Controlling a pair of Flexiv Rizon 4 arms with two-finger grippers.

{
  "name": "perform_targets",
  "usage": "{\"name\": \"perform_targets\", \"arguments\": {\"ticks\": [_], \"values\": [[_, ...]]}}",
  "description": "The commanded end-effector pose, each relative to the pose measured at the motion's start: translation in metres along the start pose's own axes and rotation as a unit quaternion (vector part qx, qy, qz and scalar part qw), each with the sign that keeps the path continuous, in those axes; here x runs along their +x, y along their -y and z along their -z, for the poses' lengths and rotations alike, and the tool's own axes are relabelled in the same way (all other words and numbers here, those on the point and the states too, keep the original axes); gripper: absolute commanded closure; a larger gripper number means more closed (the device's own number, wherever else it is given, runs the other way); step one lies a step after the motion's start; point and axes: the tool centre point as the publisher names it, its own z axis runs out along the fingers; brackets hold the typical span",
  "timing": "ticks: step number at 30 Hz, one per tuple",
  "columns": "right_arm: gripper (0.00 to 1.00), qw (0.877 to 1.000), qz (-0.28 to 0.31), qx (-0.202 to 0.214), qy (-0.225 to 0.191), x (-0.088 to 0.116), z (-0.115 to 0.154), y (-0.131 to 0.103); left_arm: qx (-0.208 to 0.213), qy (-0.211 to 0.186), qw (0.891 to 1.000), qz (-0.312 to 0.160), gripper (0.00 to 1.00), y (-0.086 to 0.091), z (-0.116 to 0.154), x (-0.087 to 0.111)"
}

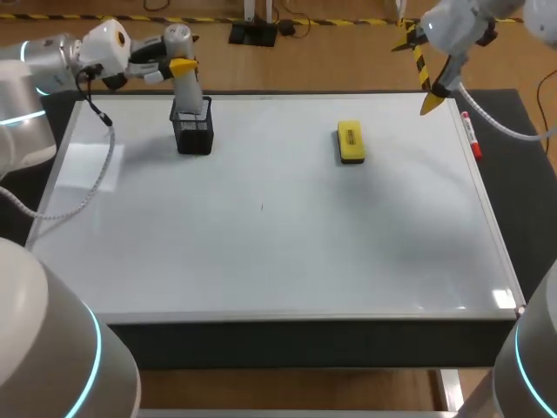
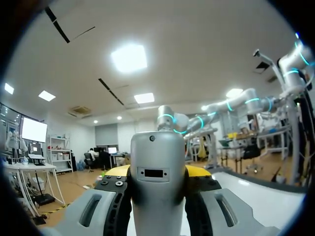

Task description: Pick up the inspection probe, press it on each red-marked spot on the whiteboard one by one, put down the probe, pick up the eraser, and wipe off all the red marks.

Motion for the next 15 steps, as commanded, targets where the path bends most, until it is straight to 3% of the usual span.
{"name": "perform_targets", "arguments": {"ticks": [1,15], "values": [[0.00,1.000,0.001,0.001,-0.001,0.000,0.001,0.000,0.003,-0.028,1.000,0.003,1.00,-0.008,0.002,-0.004],[0.00,1.000,0.001,0.001,-0.001,0.000,0.001,0.000,0.010,-0.013,1.000,0.015,1.00,-0.030,0.010,-0.007]]}}
